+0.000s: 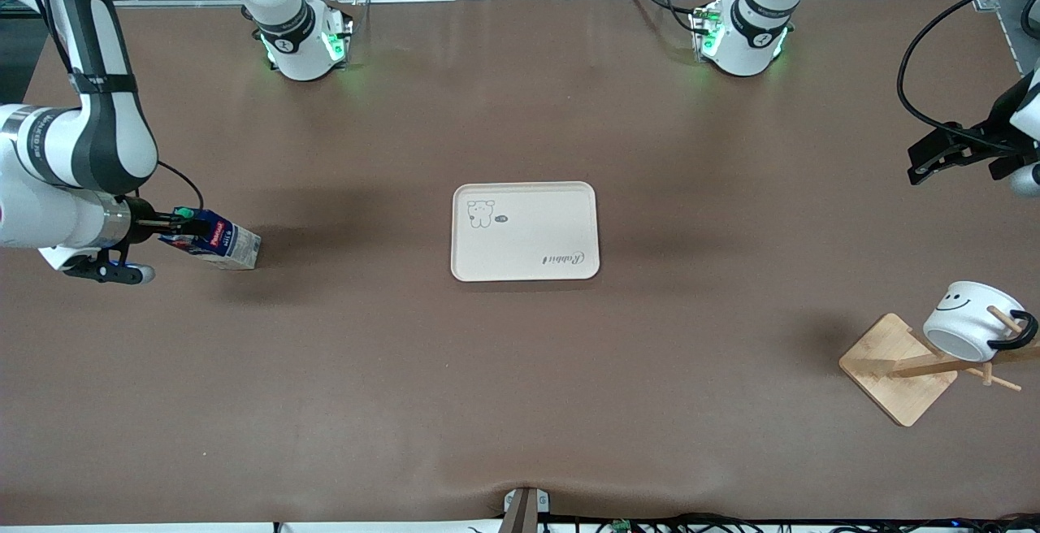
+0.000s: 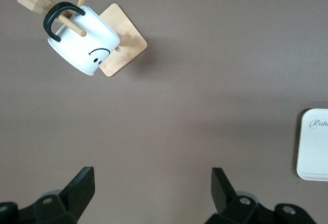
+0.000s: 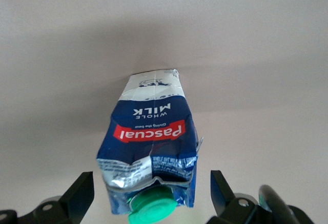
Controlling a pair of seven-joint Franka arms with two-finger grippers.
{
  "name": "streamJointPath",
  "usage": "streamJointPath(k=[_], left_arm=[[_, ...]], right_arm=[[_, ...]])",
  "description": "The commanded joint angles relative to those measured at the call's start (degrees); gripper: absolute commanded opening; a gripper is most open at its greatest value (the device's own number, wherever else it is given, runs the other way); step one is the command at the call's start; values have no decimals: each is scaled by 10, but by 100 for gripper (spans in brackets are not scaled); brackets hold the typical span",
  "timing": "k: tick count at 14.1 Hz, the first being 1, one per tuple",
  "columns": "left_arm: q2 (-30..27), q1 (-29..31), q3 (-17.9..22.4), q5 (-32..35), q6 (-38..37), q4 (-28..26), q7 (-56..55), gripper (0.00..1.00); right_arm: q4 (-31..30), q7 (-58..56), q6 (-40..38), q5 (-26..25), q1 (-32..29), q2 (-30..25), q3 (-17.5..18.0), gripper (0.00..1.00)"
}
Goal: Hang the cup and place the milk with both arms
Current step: 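Lower the milk carton onto the table and open the right gripper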
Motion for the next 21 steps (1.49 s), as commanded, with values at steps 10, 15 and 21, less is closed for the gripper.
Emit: streamJointPath(k=[10,15,21], left_arm=[[-12,-1,2,-12,-2,-7,8,100],[-12,-1,1,-10,-3,-3,4,100],[-10,0,2,-11,-3,5,9,100]], right_arm=[[310,-39,-266,82,48,-4,13,100],[217,-13,-239,87,35,-125,5,100],[194,25,-221,46,41,-187,12,100]])
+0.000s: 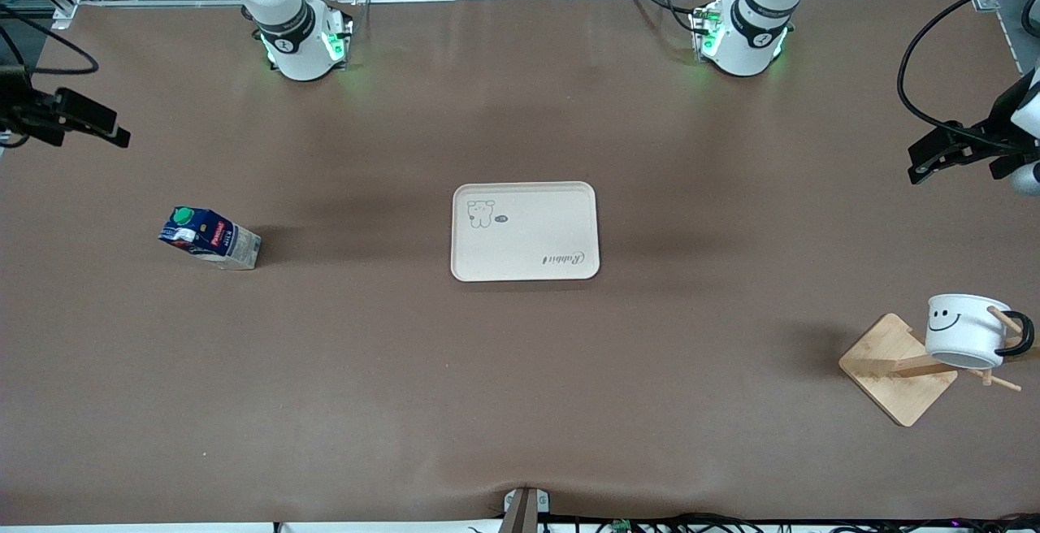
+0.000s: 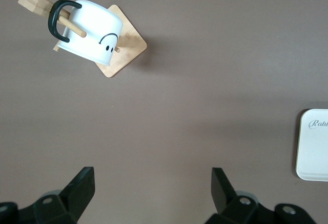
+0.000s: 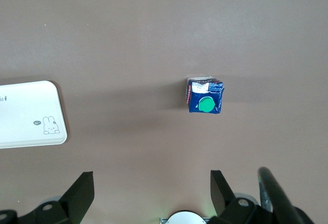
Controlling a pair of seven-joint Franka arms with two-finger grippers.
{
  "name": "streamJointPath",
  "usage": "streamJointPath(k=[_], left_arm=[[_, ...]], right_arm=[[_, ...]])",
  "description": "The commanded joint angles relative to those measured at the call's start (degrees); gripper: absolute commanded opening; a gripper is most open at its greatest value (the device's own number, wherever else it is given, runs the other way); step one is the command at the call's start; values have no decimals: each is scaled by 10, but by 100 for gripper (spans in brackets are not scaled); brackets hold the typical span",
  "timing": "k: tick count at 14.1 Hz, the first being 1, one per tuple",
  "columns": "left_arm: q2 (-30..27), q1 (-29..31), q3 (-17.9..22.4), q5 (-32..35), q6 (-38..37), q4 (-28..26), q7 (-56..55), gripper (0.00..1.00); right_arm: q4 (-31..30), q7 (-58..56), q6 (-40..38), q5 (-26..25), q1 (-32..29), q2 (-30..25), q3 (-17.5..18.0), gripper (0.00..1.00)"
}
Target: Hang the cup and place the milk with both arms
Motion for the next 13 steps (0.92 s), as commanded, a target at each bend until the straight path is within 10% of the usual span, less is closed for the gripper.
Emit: streamJointPath(k=[1,13], left_arm=[[-10,0,0,-11,-3,3,8,100],[-14,-3,-11,-12,-21,3,8,100]], right_arm=[[3,10,12,-11,1,-14,4,100],[27,-17,-6,-52,7,12,5,100]])
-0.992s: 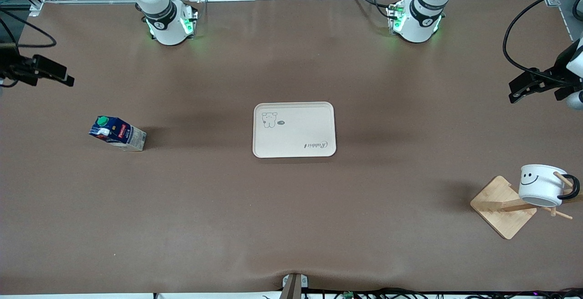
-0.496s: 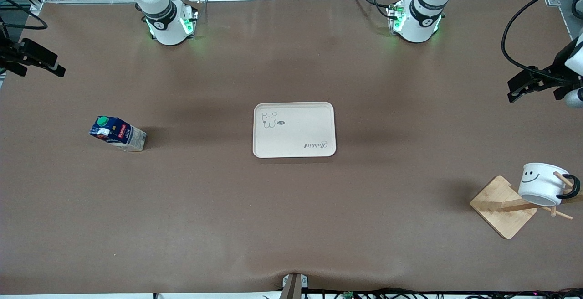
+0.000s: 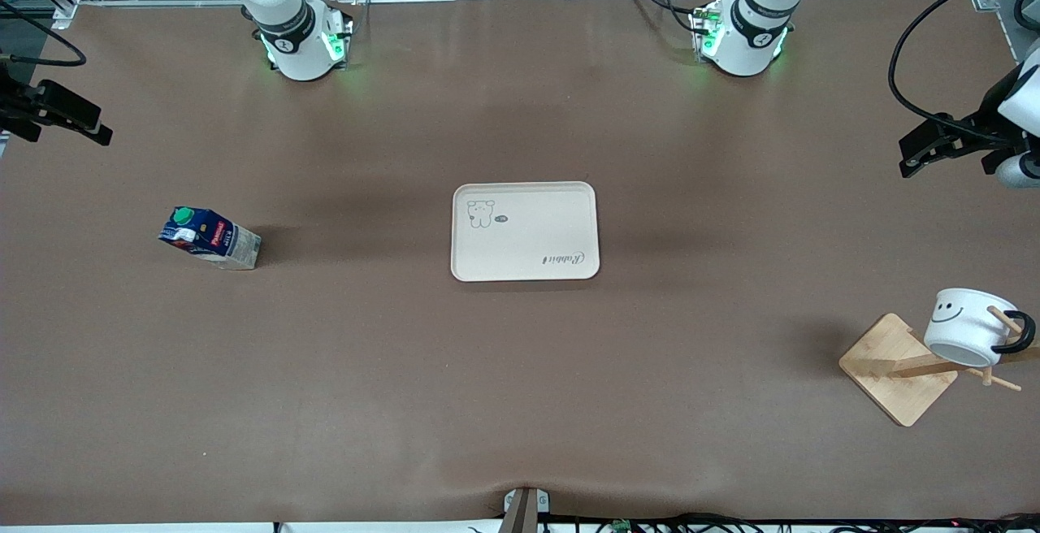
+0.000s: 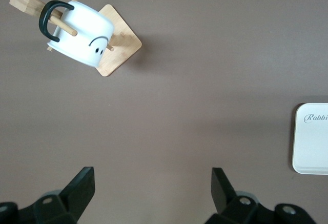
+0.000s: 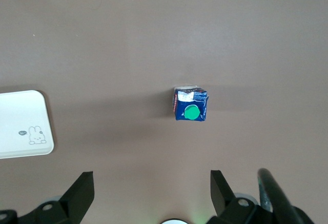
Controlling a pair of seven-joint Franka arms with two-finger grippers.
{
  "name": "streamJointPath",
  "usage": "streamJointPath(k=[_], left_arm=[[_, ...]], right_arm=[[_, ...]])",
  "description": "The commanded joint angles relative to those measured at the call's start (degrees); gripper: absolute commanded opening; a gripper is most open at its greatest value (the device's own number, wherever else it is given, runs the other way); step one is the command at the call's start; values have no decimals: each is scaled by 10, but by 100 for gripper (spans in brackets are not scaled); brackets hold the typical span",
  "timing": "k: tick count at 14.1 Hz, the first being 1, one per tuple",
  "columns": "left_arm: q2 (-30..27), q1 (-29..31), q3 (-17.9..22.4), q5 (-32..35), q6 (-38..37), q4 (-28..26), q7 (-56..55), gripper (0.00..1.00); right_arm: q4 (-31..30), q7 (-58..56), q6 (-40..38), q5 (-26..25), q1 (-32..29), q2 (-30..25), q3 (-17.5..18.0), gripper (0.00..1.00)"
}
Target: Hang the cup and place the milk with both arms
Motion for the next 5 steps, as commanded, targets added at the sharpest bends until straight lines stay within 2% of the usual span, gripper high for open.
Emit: streamJointPath(k=[1,5], left_arm=[[-10,2,-2,-14,-10,0,8,100],[-11,6,0,-34,-11,-1,9,100]], right_arm=[[14,-33,-14,-12,0,8,0,100],[12,-31,-28,-12,-1,12,-1,100]])
